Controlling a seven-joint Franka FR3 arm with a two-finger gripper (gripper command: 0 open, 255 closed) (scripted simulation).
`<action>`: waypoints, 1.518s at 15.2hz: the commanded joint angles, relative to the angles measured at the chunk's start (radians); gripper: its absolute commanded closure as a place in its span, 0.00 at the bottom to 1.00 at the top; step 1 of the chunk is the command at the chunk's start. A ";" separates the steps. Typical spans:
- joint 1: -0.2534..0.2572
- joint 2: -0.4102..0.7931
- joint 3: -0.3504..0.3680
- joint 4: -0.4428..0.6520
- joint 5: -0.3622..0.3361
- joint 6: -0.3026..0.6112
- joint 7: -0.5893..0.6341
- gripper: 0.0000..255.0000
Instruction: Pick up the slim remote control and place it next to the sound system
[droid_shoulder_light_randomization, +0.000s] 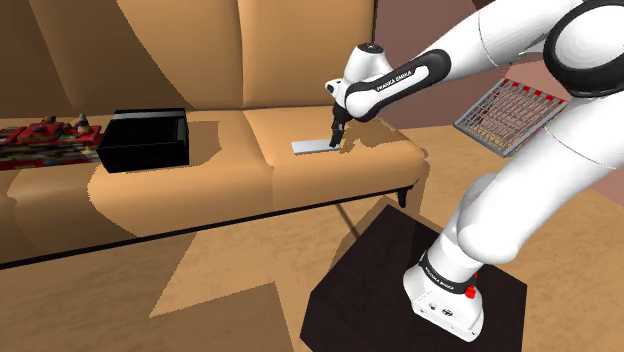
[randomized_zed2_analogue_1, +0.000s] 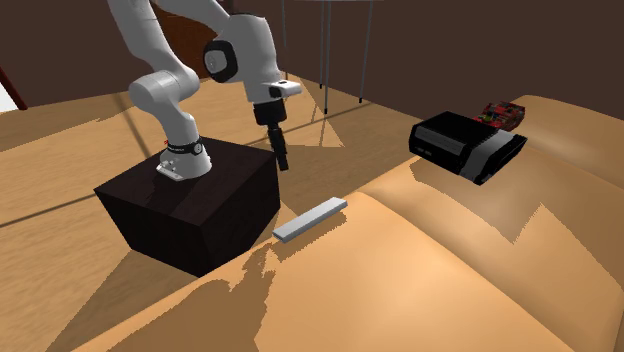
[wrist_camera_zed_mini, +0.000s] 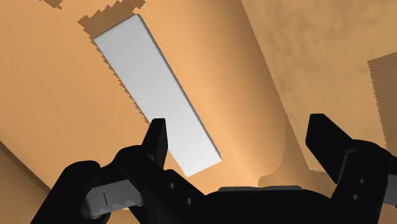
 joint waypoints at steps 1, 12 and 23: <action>0.011 0.090 -0.020 0.036 0.023 0.069 -0.077 0.00; -0.048 0.447 0.024 0.240 0.227 0.266 -0.431 0.00; -0.074 0.514 0.049 0.267 0.259 0.305 -0.455 0.00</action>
